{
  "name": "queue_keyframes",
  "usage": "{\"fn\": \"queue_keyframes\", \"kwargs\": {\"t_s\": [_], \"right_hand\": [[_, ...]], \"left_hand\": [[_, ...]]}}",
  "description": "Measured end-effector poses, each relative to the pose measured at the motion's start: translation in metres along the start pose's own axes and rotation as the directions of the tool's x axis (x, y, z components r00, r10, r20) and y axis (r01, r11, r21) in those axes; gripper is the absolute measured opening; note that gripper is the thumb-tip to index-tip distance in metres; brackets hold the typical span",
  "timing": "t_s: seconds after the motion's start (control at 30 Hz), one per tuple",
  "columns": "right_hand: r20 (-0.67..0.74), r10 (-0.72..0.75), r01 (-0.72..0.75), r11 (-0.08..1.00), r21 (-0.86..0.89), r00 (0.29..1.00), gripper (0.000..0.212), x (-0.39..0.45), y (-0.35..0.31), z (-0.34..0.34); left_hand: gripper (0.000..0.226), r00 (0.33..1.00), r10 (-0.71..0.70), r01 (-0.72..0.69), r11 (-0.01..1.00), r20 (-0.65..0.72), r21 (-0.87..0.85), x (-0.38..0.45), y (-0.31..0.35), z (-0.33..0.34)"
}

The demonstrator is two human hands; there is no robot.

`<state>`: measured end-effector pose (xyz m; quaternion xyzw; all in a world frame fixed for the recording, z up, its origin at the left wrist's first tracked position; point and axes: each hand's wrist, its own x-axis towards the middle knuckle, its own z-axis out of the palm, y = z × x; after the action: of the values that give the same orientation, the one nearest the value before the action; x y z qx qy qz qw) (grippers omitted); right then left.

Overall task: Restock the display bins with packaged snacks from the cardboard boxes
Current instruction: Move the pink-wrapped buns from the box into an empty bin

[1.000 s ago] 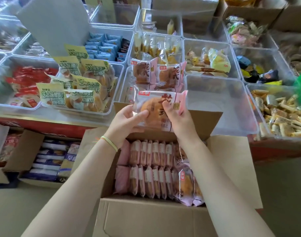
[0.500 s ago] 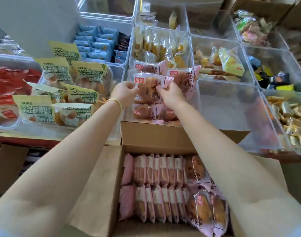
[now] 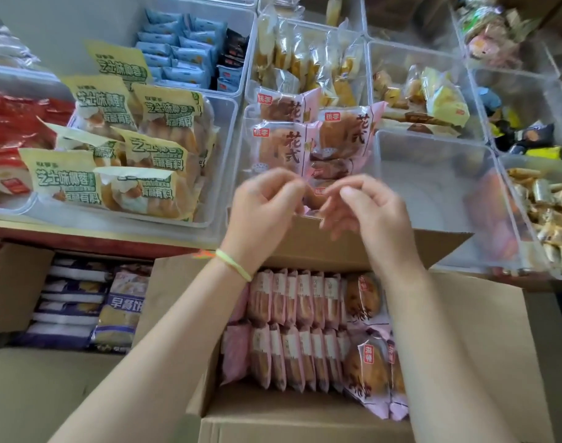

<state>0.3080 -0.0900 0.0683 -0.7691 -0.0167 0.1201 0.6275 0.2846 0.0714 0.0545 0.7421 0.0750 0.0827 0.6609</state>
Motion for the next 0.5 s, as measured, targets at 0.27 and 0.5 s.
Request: {"fn": "queue_keyframes", "kwargs": {"t_s": [0.27, 0.5], "right_hand": [[-0.218, 0.33, -0.378, 0.574, -0.726, 0.919, 0.015, -0.092, 0.13, -0.058], [-0.329, 0.378, -0.451, 0.302, -0.84, 0.865, 0.038, -0.119, 0.204, -0.054]], "left_hand": [[0.021, 0.844, -0.46, 0.326, 0.848, 0.275, 0.418, -0.088, -0.09, 0.064], [0.025, 0.788, -0.547, 0.356, 0.779, 0.283, 0.516, -0.119, -0.1, 0.089]]}}
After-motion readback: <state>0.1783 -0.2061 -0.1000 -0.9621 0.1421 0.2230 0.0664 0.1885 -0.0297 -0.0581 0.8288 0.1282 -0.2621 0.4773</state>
